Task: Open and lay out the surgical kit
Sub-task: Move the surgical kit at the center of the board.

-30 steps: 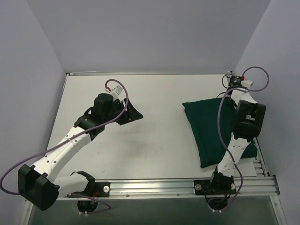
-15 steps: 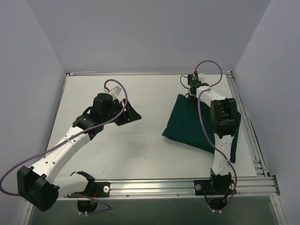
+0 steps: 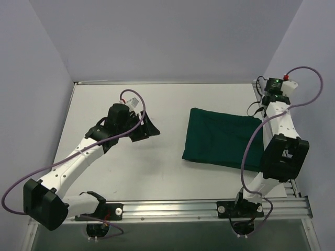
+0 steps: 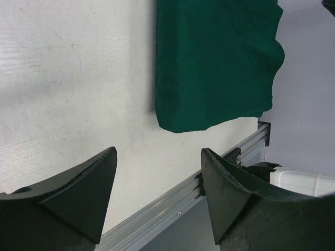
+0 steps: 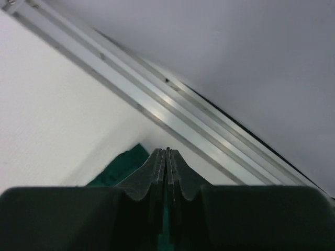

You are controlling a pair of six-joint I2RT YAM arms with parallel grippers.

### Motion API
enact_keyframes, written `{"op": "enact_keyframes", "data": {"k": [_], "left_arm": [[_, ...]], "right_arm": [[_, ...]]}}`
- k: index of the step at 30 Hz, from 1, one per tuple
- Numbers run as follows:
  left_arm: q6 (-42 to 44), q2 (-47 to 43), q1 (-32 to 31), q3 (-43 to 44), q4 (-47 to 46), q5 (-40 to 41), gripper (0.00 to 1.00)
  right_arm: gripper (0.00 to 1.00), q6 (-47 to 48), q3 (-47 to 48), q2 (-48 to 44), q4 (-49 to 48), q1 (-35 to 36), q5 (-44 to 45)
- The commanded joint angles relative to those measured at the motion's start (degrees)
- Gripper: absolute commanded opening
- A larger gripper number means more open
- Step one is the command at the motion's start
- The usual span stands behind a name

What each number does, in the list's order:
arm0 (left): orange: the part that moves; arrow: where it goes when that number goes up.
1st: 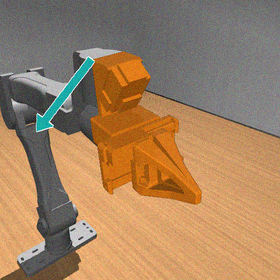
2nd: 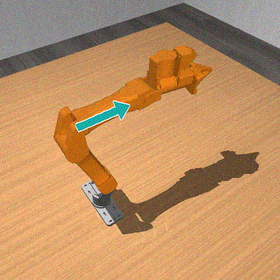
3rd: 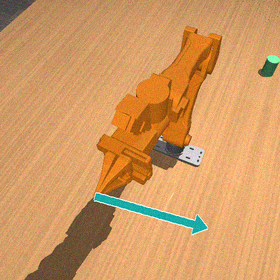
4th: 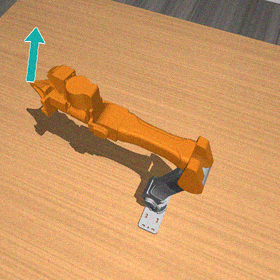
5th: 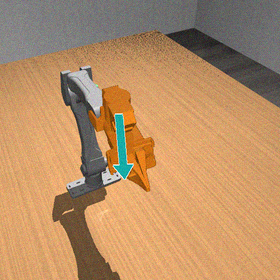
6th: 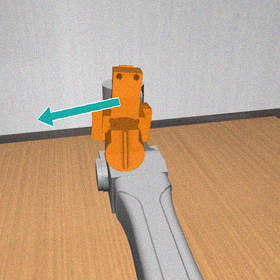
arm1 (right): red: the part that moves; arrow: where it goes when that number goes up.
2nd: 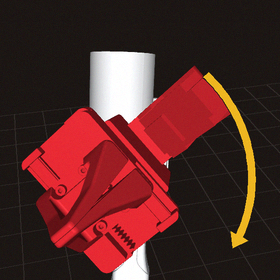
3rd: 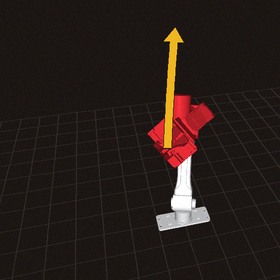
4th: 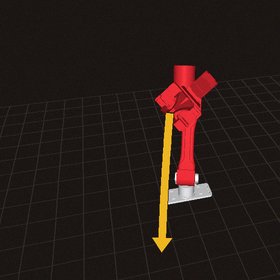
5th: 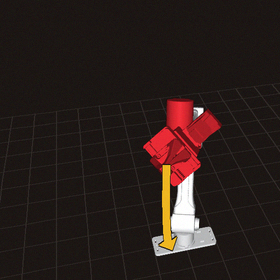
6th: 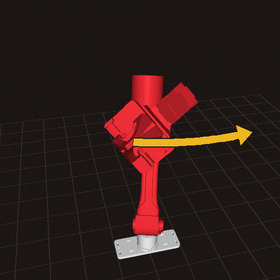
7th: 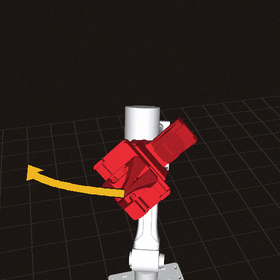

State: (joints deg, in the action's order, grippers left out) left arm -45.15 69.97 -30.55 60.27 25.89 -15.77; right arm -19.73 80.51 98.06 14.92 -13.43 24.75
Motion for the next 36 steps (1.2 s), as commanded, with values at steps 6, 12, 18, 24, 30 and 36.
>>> {"op": "enact_keyframes", "data": {"k": [6,12,18,24,30,36], "left_arm": [[1.5,0.2,0.0,3.5,-2.0,-3.8,0.74],[1.7,-1.4,0.0,3.8,1.2,-0.7,0.74],[3.1,-0.5,1.3,6.0,6.6,1.4,0.78],[3.2,0.2,5.8,7.6,11.3,2.9,0.83],[2.5,2.8,10.2,8.1,13.9,2.1,0.83],[-0.3,9.1,11.6,9.2,16.7,6.9,0.82]], "right_arm": [[0.00,-4.8,-12.7,-1.5,0.7,-7.9,-2.8],[0.00,-6.2,-18.9,-0.2,-2.3,-9.4,-3.3],[0.00,-7.3,-22.1,-0.6,-5.4,-7.7,-13.1],[0.00,-13.1,-24.5,-0.2,-9.8,2.9,-16.8],[0.00,-19.1,-22.2,4.7,-14.4,12.4,-22.8],[0.00,-20.7,-21.7,6.4,-20.3,19.8,-28.7]]}}
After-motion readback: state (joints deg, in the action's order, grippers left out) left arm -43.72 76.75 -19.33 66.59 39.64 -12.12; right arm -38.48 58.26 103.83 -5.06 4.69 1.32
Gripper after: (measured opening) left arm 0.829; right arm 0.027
